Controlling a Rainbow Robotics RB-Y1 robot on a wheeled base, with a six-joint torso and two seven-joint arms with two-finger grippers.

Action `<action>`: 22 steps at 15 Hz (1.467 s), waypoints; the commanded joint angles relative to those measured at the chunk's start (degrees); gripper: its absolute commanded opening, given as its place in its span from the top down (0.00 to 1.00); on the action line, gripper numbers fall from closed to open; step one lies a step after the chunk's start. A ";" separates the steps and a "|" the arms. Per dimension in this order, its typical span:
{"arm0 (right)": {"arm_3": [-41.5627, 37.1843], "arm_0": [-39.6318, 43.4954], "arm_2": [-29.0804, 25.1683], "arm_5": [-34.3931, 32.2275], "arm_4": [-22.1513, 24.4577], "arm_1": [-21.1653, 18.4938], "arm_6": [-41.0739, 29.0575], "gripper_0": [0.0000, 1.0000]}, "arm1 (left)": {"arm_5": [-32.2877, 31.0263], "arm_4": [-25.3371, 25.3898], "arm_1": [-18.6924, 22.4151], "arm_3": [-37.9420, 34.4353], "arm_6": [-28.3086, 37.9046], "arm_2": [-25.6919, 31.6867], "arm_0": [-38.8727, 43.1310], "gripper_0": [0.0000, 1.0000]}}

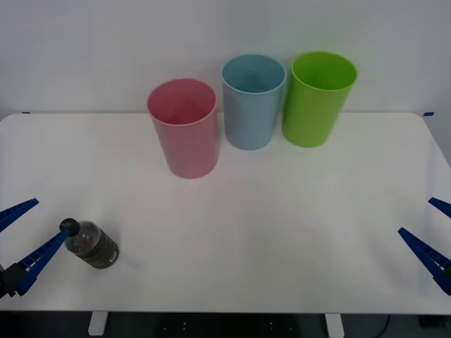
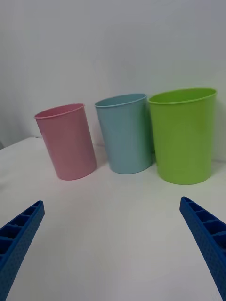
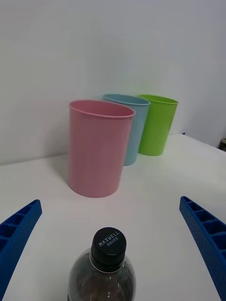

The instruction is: Grasp the object on the table and drop it into the matching bin: aluminum can to the light blue bin, PET bottle to the pink bin.

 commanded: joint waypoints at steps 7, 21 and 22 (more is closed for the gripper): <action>0.00 0.00 0.00 0.00 0.00 0.00 0.00 0.00 | 0.39 1.47 -1.47 0.96 -0.09 -1.00 0.57 0.00; 0.00 0.00 0.00 0.00 0.00 0.00 0.00 0.00 | 3.20 -0.81 1.61 1.13 -6.68 0.32 7.95 0.00; 0.00 0.00 0.00 0.00 0.00 0.00 0.00 0.00 | 3.20 -1.60 1.70 1.22 -7.29 0.41 8.48 0.00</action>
